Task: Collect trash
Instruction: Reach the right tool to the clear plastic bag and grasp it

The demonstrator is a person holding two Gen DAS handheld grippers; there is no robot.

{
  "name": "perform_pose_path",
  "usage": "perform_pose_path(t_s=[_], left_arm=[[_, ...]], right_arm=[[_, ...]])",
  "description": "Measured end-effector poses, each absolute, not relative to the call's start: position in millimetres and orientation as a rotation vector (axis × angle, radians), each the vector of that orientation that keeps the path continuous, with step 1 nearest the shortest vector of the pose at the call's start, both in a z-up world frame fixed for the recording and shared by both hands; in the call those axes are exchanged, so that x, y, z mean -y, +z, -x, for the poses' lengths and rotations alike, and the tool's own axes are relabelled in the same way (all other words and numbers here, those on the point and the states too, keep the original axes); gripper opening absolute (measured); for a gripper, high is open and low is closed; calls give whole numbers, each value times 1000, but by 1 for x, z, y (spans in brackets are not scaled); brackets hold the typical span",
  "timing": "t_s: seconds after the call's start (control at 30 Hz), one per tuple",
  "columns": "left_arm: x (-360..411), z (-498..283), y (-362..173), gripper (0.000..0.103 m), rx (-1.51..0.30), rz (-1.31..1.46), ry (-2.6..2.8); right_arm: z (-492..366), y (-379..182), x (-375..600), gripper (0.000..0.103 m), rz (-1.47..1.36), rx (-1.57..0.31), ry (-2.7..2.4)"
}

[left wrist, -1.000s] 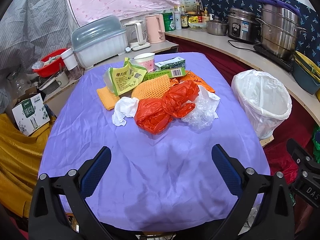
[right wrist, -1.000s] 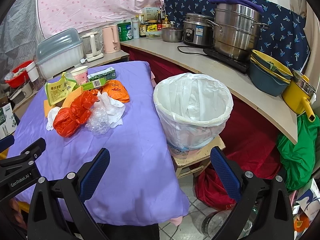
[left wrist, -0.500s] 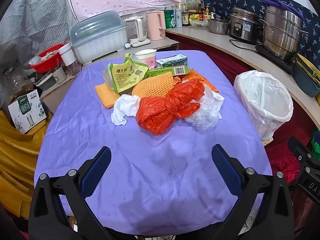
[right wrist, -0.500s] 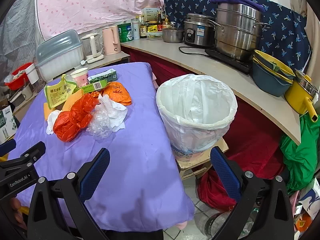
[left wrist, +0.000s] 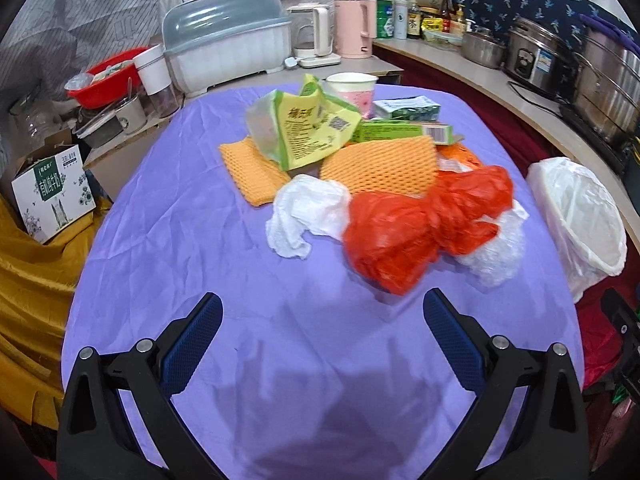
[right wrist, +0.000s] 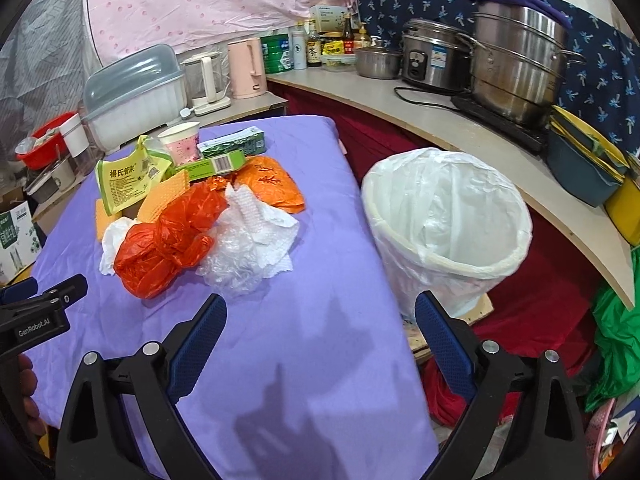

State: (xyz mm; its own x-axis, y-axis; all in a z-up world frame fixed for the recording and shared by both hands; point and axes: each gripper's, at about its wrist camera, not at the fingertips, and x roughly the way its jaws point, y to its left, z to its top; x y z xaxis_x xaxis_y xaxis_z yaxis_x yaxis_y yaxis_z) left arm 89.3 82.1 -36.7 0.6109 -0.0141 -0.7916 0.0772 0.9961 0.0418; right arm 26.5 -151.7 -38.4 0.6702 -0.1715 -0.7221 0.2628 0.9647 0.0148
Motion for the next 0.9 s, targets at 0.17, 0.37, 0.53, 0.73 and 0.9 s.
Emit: perform_pose_path(t_s=[0.17, 0.37, 0.53, 0.73, 0.9], left_arm=[[-100, -118, -50, 96, -927, -62, -36], [-111, -153, -69, 96, -952, -49, -32], [-112, -179, -88, 94, -975, -33, -34], [-112, -197, -103, 77, -1008, -19, -64], [-112, -200, -106, 53, -1019, 7, -101]], right_arm=[[-56, -53, 137, 85, -106, -817, -223], [-90, -75, 129, 75, -119, -850, -186], [-113, -95, 124, 67, -138, -882, -159], [-129, -106, 113, 57, -154, -902, -104], [-137, -110, 97, 27, -142, -912, -44]])
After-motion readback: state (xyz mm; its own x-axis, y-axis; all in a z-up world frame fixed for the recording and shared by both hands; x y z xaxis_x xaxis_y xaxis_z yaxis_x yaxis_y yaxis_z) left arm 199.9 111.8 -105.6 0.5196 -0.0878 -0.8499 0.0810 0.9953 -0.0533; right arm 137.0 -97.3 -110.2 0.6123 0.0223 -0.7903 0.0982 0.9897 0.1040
